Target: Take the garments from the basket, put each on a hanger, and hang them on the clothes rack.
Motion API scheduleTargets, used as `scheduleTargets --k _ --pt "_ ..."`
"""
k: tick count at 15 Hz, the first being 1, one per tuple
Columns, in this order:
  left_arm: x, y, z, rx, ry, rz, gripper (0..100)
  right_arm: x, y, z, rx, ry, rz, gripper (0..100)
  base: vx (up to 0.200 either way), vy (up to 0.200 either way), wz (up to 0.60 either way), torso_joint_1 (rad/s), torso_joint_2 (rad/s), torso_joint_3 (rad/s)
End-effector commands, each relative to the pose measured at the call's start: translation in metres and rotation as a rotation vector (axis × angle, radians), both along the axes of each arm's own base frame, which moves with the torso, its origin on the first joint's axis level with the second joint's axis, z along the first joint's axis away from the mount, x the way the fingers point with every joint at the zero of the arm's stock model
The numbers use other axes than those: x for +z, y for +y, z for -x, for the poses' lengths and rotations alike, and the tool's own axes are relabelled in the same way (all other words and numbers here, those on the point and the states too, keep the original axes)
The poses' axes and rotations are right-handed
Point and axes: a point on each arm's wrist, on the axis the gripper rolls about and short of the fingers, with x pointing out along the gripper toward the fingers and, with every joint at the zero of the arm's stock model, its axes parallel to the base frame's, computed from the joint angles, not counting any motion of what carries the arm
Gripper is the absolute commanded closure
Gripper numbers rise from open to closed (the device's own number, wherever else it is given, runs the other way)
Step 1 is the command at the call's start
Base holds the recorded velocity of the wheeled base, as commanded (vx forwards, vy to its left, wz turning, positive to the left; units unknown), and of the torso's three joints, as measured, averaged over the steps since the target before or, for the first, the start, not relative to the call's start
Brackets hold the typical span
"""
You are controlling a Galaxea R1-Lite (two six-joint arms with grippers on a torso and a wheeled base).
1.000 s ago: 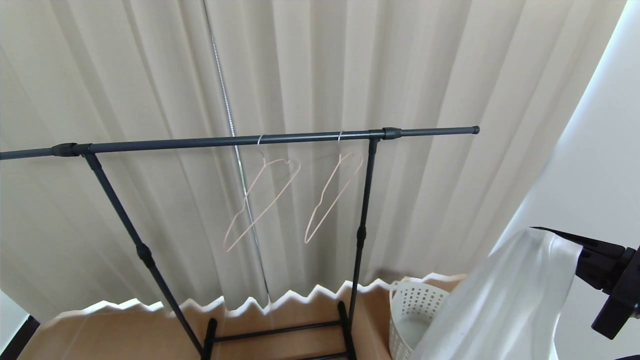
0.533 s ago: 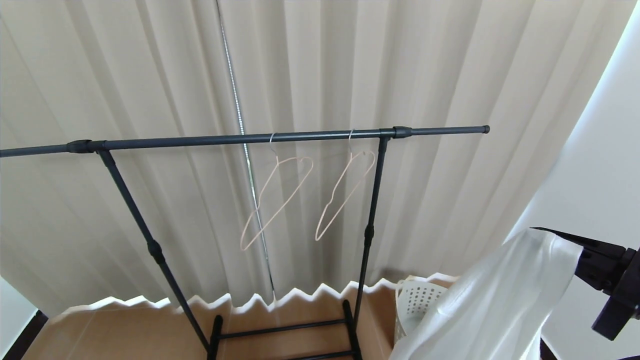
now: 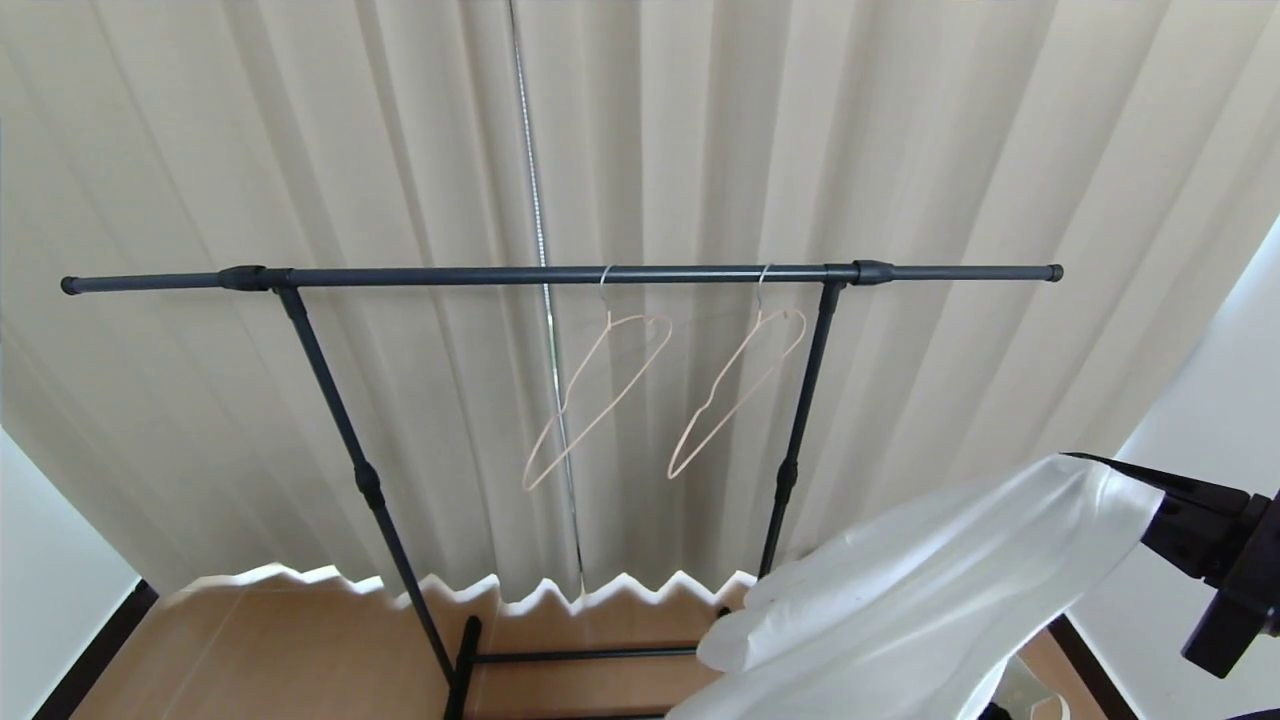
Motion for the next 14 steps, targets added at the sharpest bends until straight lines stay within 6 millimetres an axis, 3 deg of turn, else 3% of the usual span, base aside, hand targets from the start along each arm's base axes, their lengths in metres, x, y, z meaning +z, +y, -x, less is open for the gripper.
scheduleTargets --k 1,10,12,14 --pt "0.0 0.0 0.0 0.0 0.002 0.001 0 0.0 0.0 0.0 0.001 0.001 0.0 100 0.0 0.0 0.0 0.0 0.0 0.0" --pt "0.0 0.0 -0.004 -0.021 0.047 -0.116 0 -0.005 0.008 -0.002 0.043 0.029 0.009 100 0.0 0.0 0.0 0.0 0.0 0.0" --pt "0.003 0.0 -0.017 -0.029 0.213 -0.075 0 -0.002 0.015 0.0 0.086 0.053 -0.043 100 0.0 0.0 0.0 0.0 0.0 0.0" --pt "0.003 0.0 -0.021 -0.036 0.263 -0.076 0 0.001 0.023 -0.001 0.118 0.082 -0.09 100 0.0 0.0 0.0 0.0 0.0 0.0"
